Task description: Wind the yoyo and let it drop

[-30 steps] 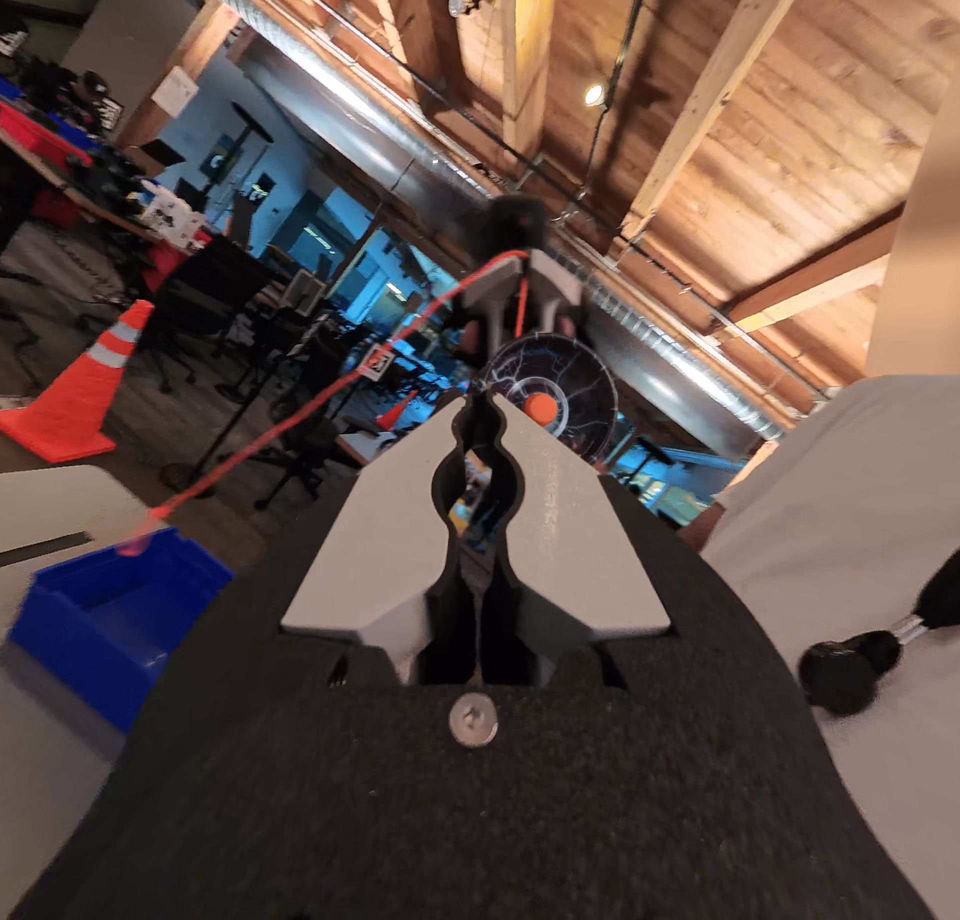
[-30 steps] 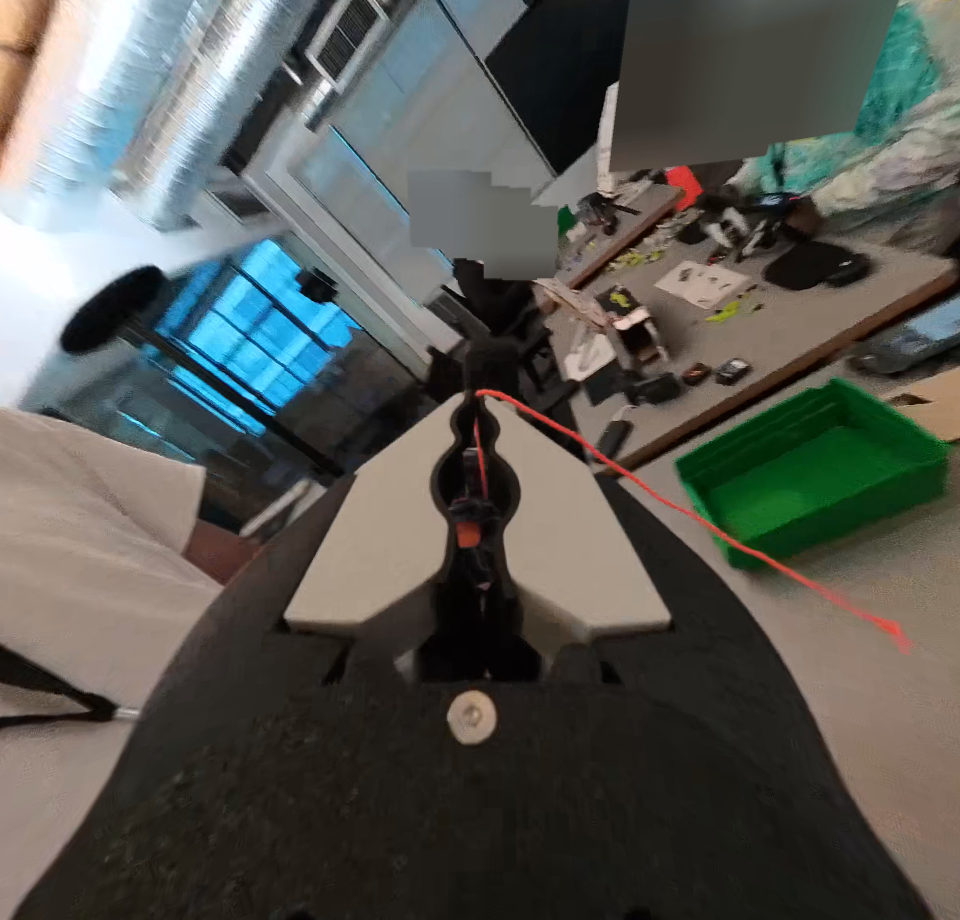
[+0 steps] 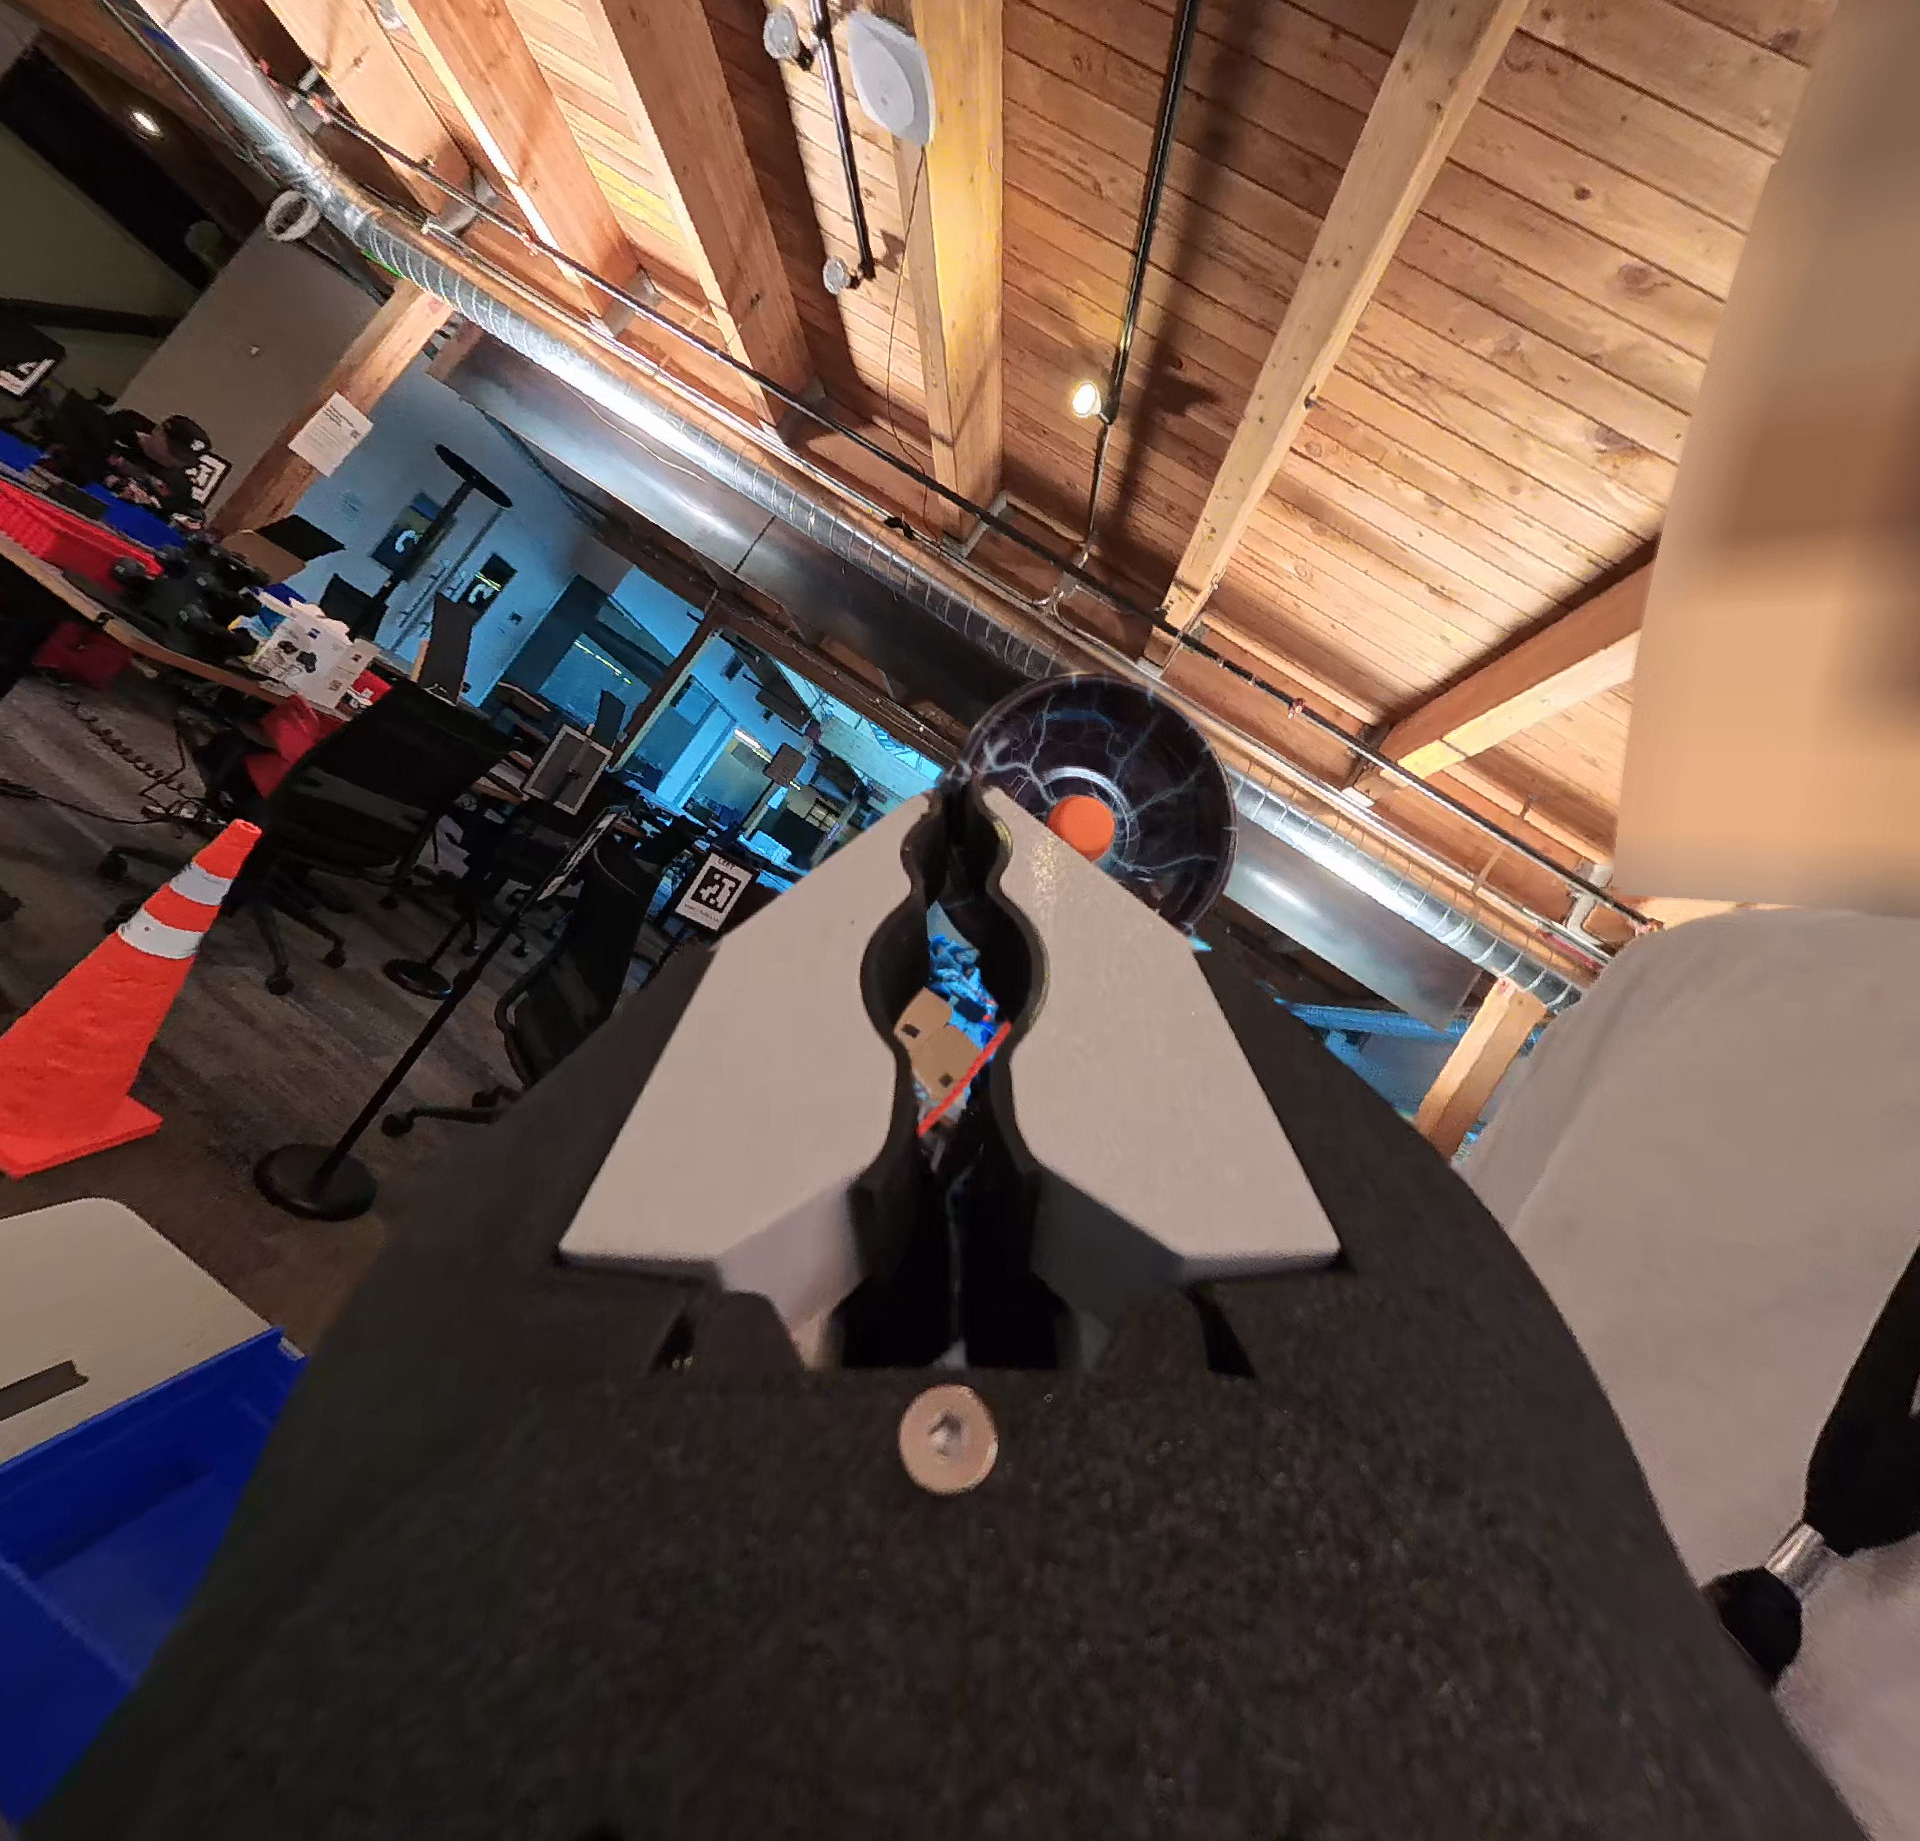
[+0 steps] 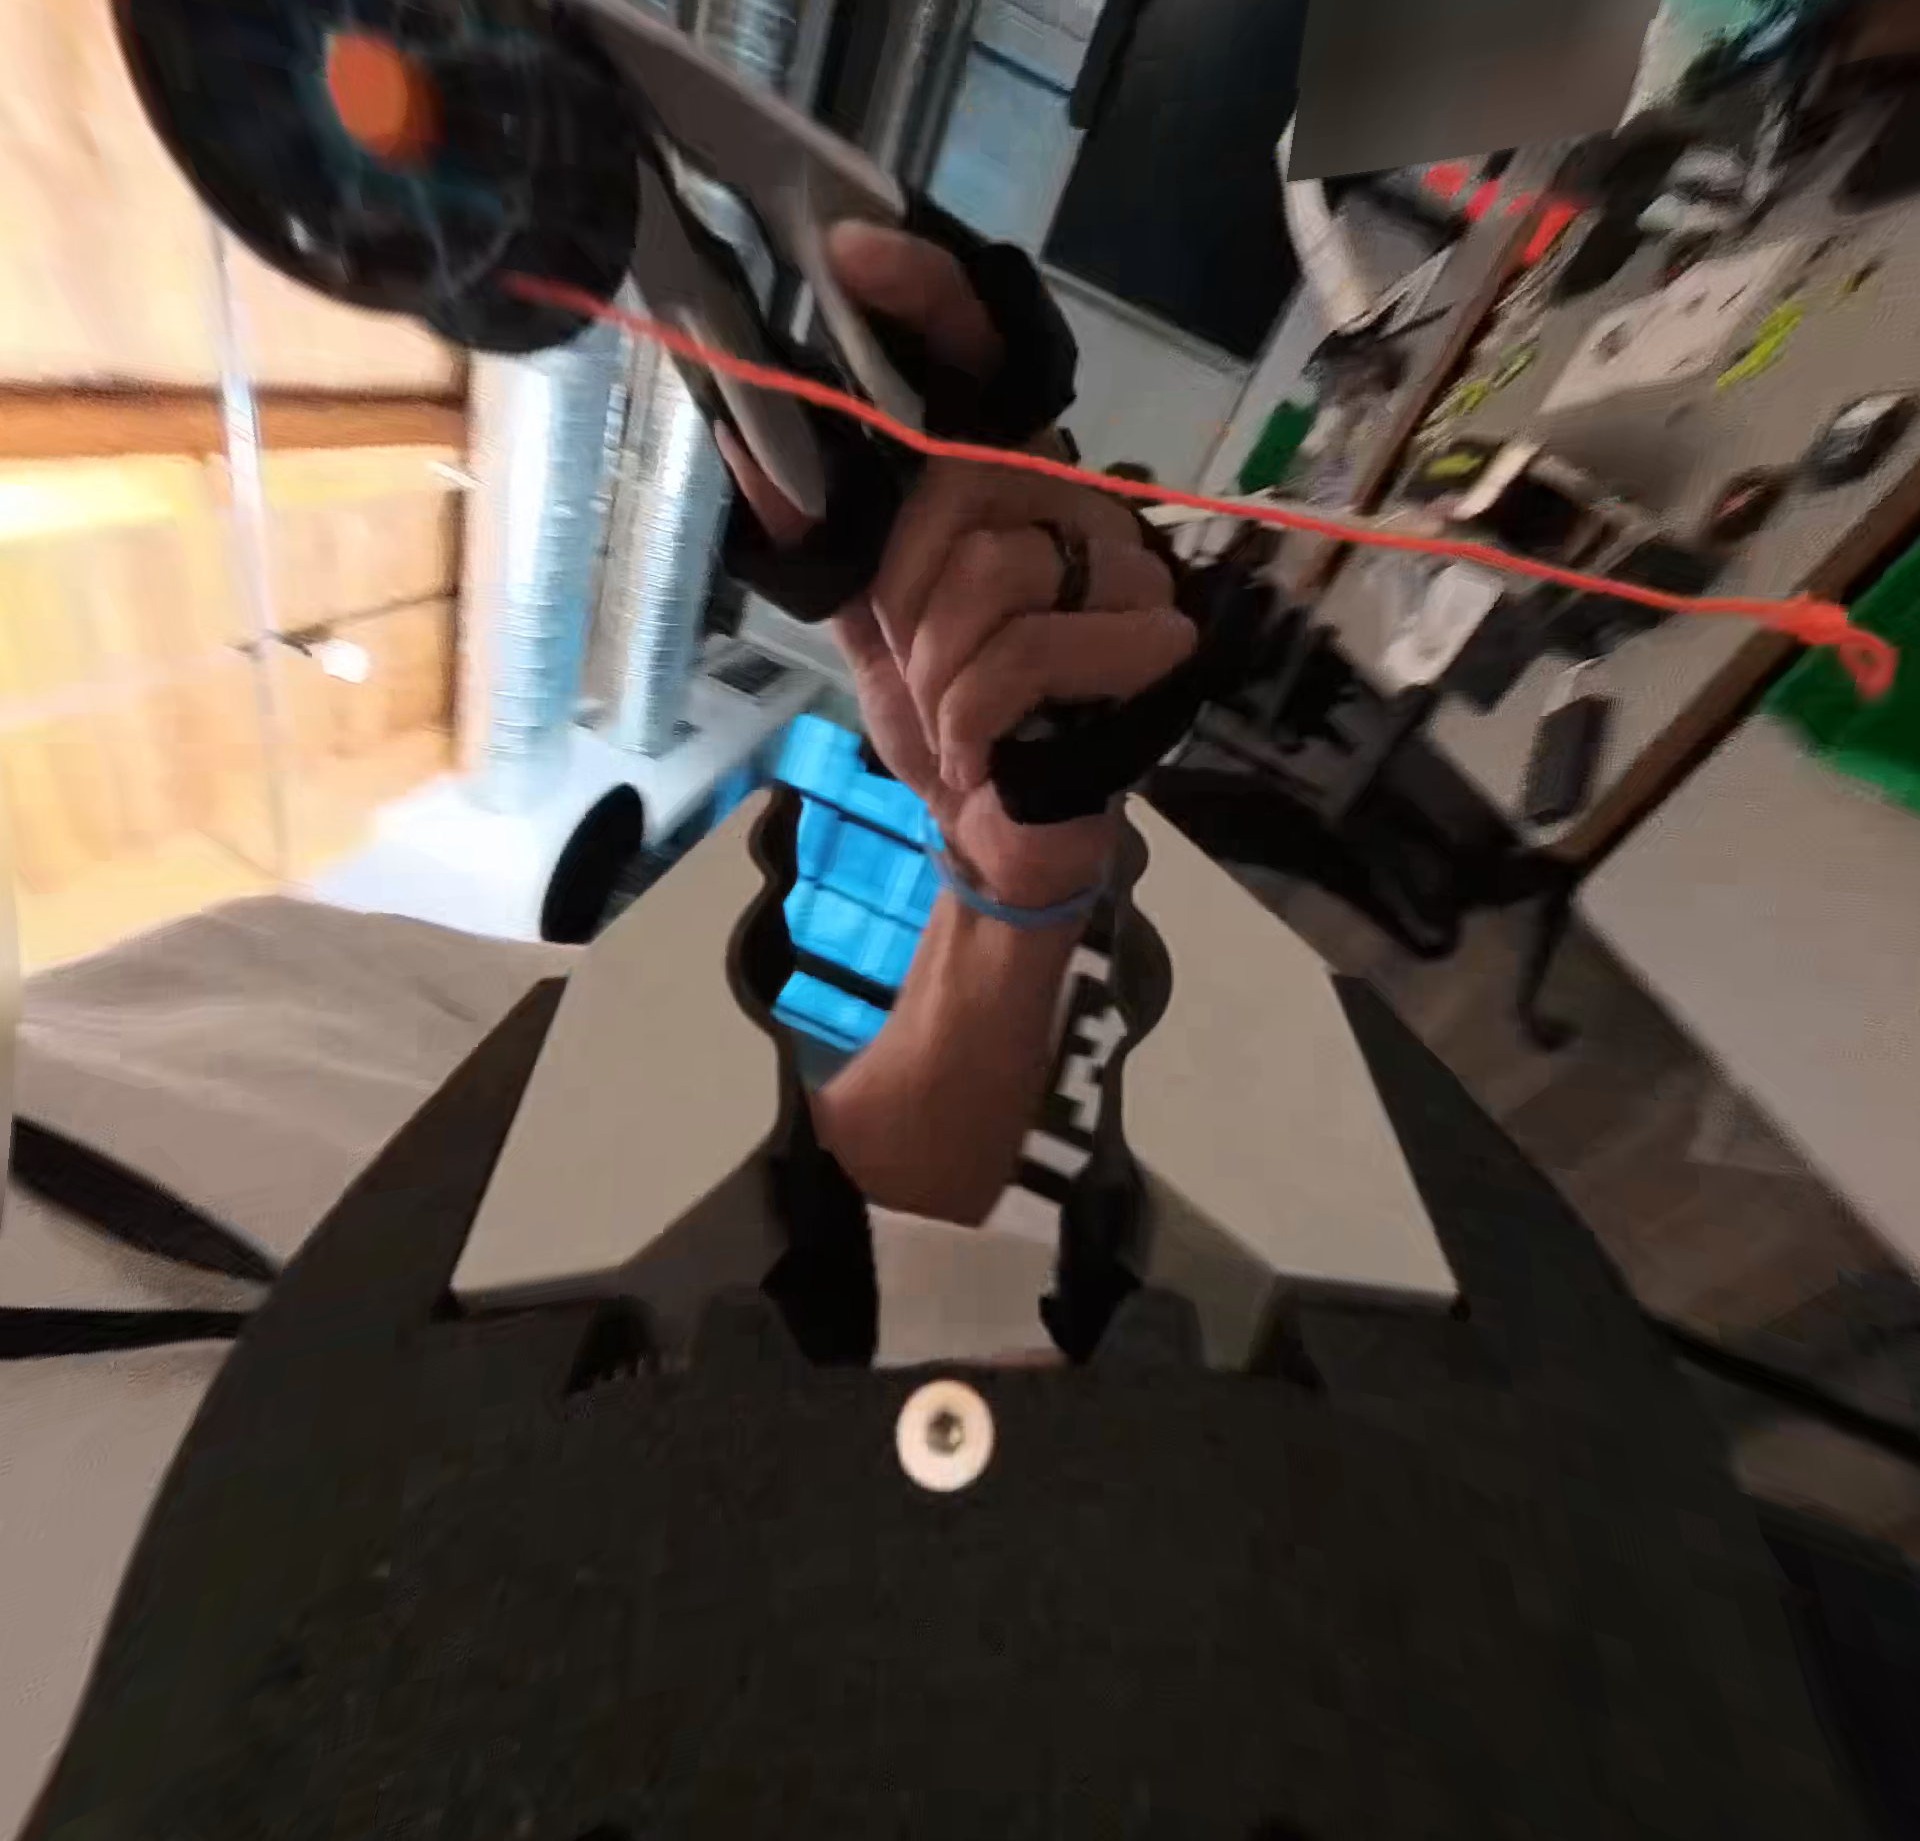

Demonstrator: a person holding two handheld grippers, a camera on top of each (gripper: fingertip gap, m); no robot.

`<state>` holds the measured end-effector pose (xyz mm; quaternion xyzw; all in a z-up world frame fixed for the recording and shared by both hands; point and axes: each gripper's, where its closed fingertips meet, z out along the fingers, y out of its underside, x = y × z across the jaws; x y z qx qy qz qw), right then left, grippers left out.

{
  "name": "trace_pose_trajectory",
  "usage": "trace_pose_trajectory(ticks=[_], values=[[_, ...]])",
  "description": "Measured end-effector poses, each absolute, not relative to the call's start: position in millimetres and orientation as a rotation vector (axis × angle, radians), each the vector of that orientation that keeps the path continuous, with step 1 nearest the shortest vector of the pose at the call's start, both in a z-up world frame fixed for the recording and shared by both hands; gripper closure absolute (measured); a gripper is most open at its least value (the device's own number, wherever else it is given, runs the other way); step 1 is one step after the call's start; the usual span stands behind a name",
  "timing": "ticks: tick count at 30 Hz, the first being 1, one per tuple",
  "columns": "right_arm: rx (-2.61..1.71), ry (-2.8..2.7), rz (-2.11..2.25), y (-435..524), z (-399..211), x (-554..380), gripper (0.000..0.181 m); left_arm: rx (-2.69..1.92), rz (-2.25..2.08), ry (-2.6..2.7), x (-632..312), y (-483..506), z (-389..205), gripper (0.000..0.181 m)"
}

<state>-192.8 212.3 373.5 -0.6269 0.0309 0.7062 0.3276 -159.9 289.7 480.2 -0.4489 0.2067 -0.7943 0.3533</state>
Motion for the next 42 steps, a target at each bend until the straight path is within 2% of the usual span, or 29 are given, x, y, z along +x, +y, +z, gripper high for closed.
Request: trace_pose_trajectory(ticks=[2, 4, 8, 10, 11, 22, 25, 26, 28, 29, 37, 42], values=[[-1.573, 0.262, 2.112, 224, 377, -184, 0.124, -1.156, -2.062, 0.565, -159, 284, 482, 0.181], [-1.542, 0.399, 2.210, 239, 374, -178, 0.133, -1.156, -2.067, 0.583, -158, 280, 482, 0.181], [-1.499, 0.472, 2.396, 250, 380, -191, 0.133, -1.163, -2.075, 0.615, -155, 271, 479, 0.181], [-1.450, 0.545, 2.431, 258, 379, -187, 0.150, -1.162, -2.083, 0.625, -155, 267, 478, 0.181], [-1.464, 0.564, 2.417, 261, 374, -186, 0.151, -1.158, -2.086, 0.627, -156, 265, 478, 0.181], [-1.610, 0.763, 2.448, 251, 319, -177, 0.119, -1.143, -2.095, 0.612, -165, 262, 479, 0.181], [-1.663, 0.785, 2.506, 246, 305, -195, 0.118, -1.153, -2.107, 0.634, -160, 256, 478, 0.181], [-1.627, 0.789, 2.550, 246, 306, -199, 0.128, -1.159, -2.110, 0.644, -159, 253, 477, 0.181], [-1.602, 0.795, 2.568, 248, 302, -201, 0.168, -1.165, -2.122, 0.658, -158, 246, 476, 0.181], [-1.582, 0.804, 2.566, 251, 301, -198, 0.181, -1.168, -2.128, 0.662, -158, 243, 475, 0.181], [-1.750, 0.499, 2.238, 294, 314, -166, 0.181, -1.177, -2.254, 0.630, -172, 218, 458, 0.181], [-1.845, 0.124, 1.951, 330, 376, -146, 0.181, -1.193, -2.375, 0.656, -165, 194, 437, 0.181]])
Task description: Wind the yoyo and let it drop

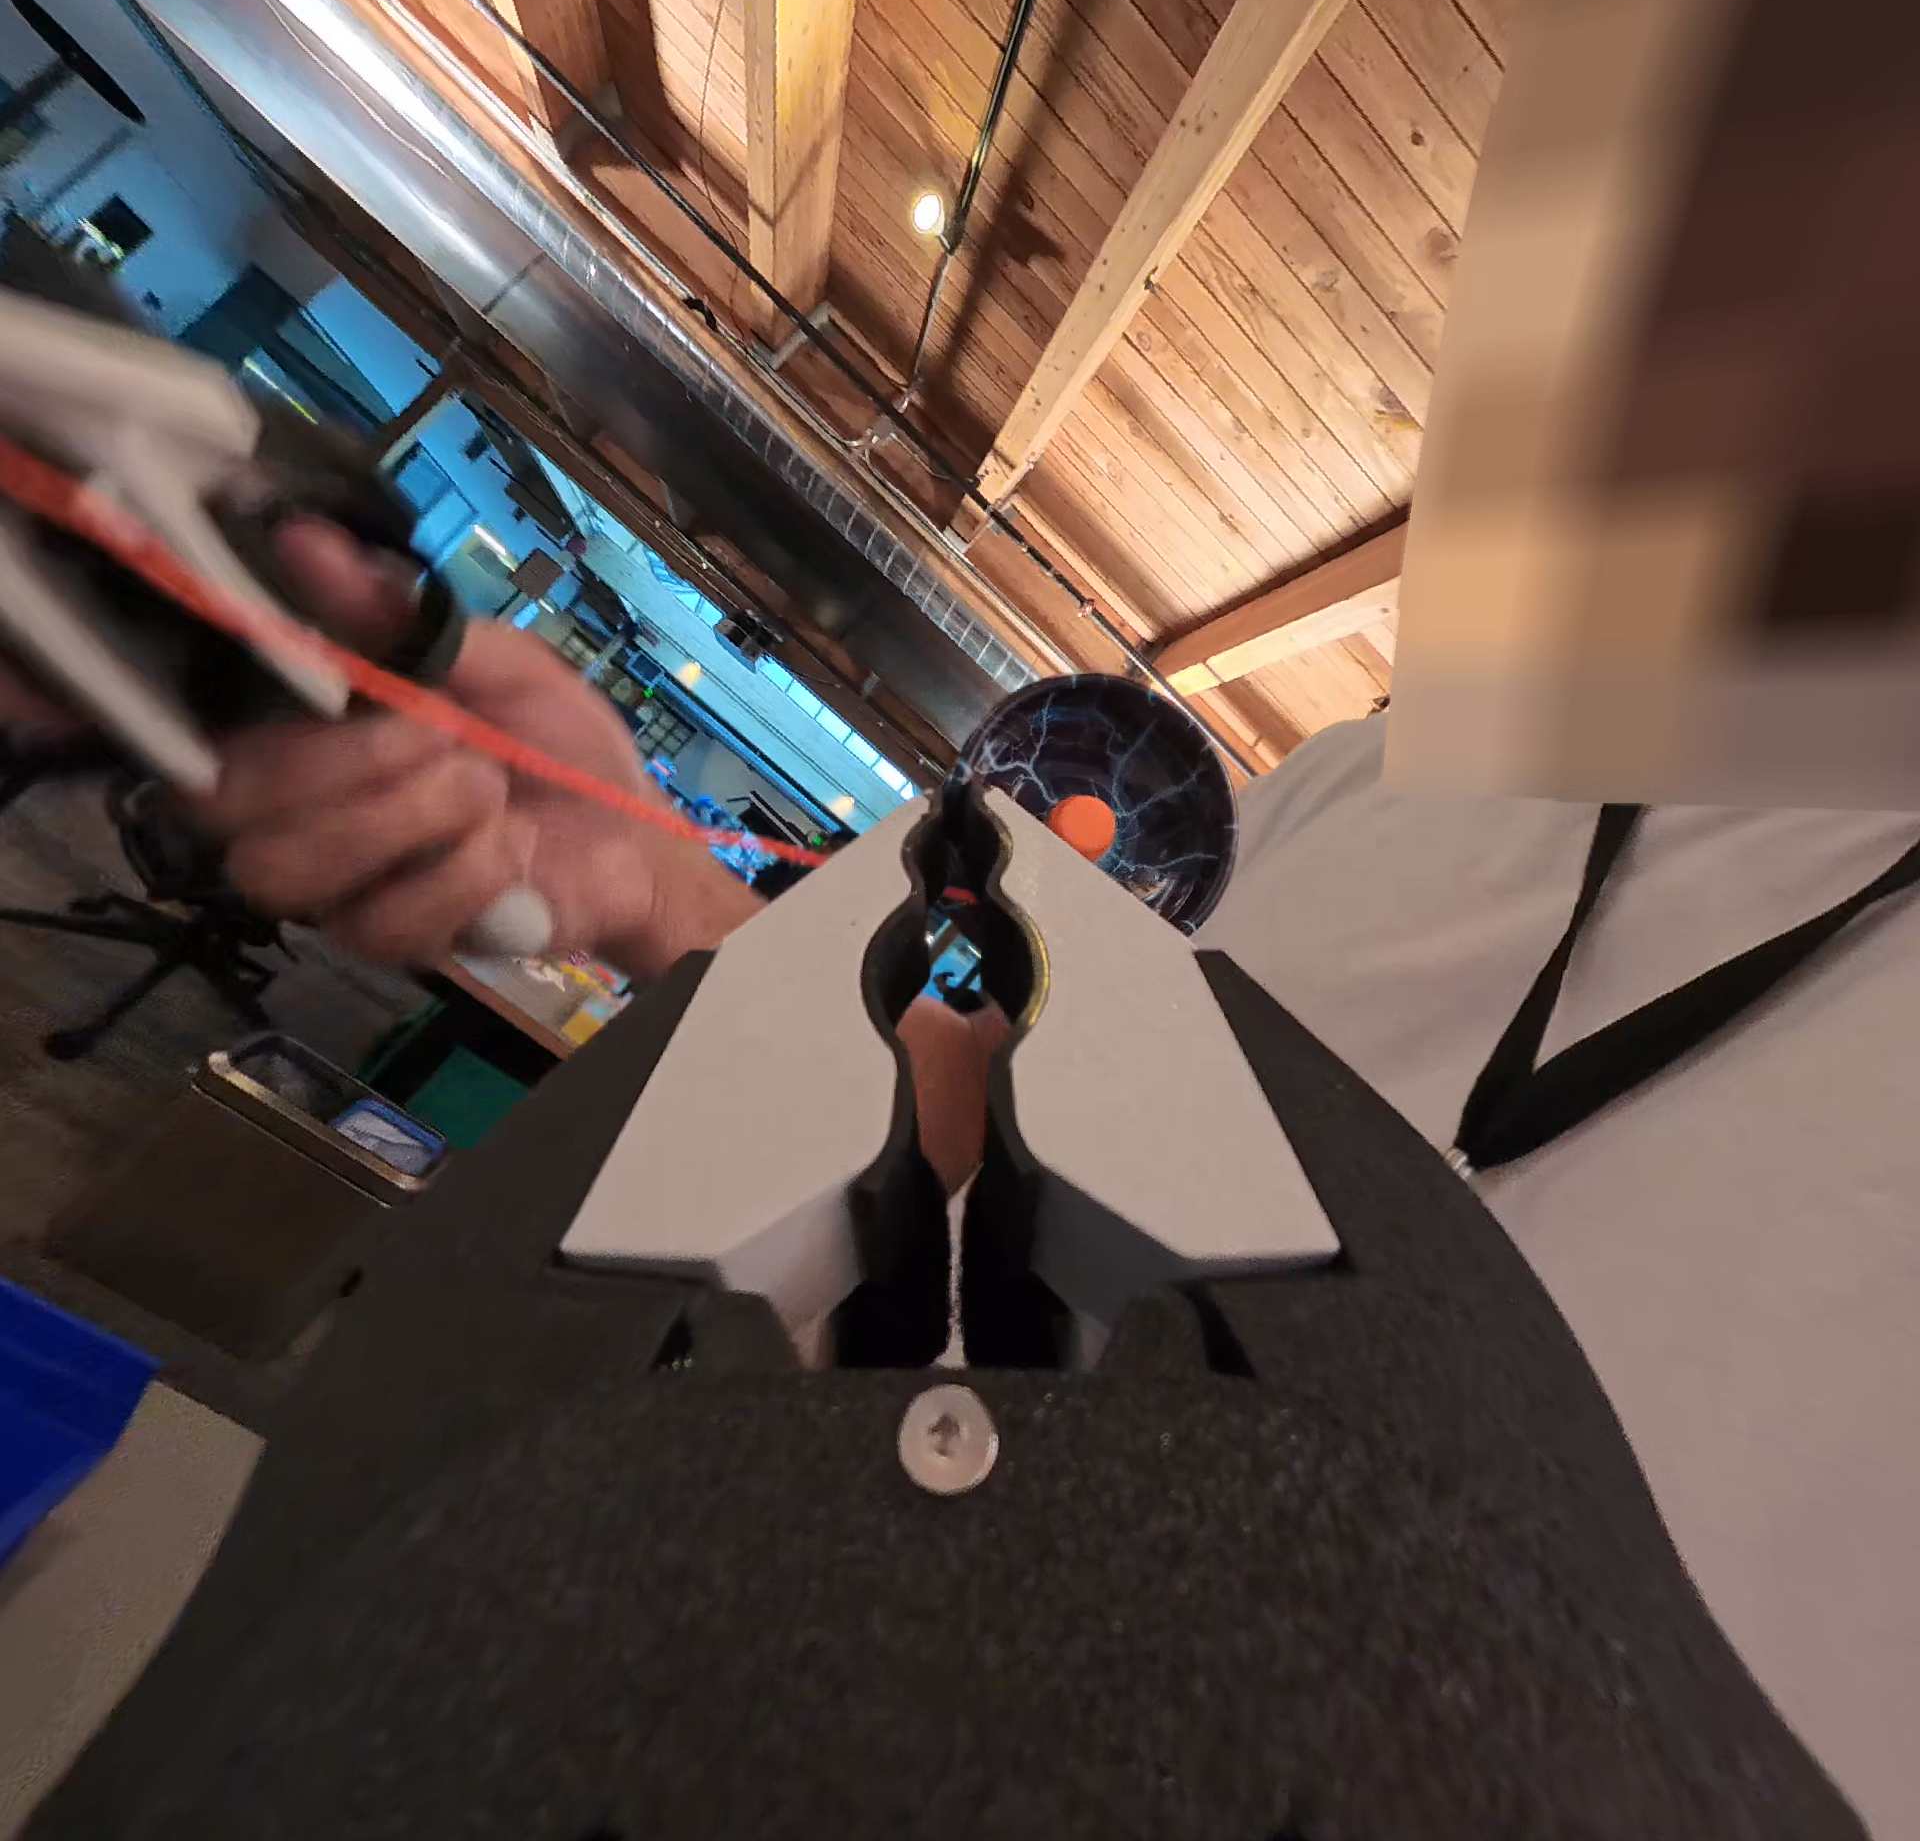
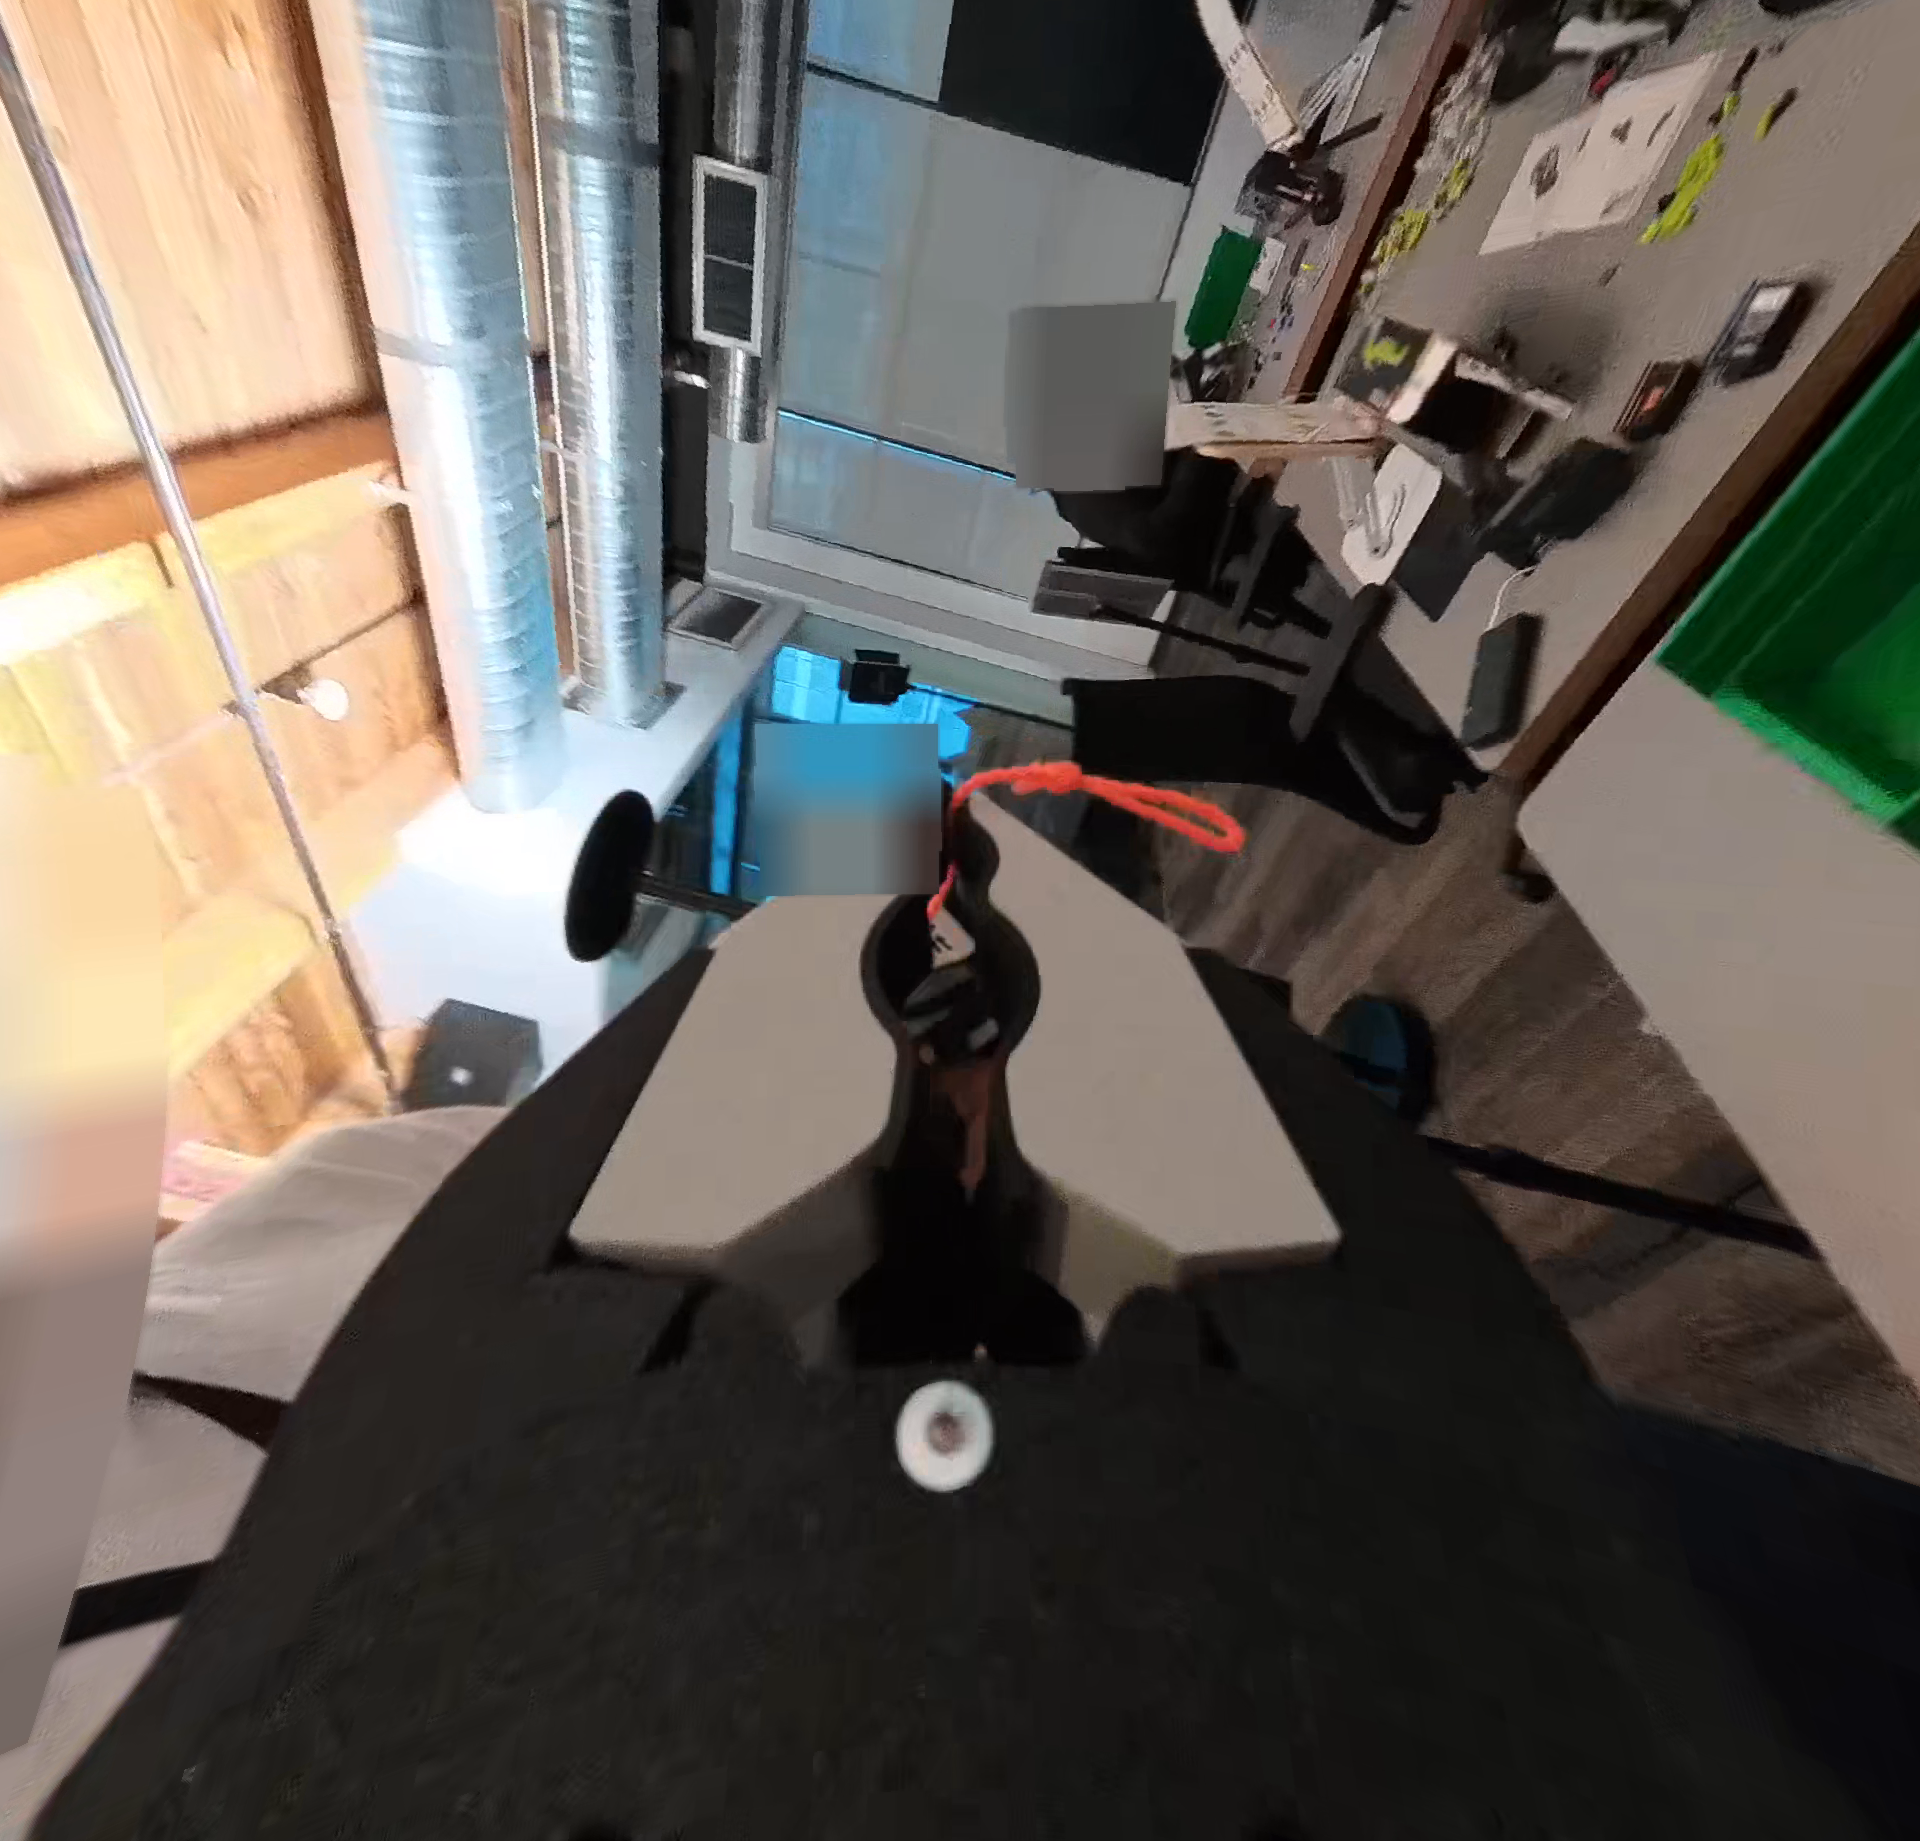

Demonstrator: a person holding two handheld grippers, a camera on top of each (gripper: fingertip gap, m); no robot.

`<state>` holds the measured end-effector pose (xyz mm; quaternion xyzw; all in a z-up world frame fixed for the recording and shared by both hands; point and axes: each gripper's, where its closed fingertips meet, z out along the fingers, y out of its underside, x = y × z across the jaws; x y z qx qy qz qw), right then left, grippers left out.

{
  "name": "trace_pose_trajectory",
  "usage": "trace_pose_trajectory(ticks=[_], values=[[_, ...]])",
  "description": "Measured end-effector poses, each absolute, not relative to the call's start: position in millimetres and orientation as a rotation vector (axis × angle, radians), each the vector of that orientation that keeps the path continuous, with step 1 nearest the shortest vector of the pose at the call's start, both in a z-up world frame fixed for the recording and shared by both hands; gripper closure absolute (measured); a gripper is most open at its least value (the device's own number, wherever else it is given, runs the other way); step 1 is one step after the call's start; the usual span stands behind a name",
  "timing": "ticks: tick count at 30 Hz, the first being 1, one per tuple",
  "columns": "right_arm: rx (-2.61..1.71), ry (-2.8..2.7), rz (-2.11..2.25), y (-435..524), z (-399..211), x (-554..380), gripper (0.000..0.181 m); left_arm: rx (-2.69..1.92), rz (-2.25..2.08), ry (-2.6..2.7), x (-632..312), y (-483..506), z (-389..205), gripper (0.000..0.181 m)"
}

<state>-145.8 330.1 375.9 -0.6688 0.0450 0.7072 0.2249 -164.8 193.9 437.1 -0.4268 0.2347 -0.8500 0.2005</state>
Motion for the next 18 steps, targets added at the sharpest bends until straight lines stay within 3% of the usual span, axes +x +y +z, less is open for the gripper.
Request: trace_pose_trajectory(ticks=[10, 18], values=[[-1.803, -0.360, 1.547, 296, 505, -142, 0.181, -1.287, -2.320, 0.565, -146, 224, 393, 0.181], [-1.675, -0.487, 1.504, 221, 541, -166, 0.181, -1.305, -2.226, 0.386, -148, 287, 378, 0.181]])
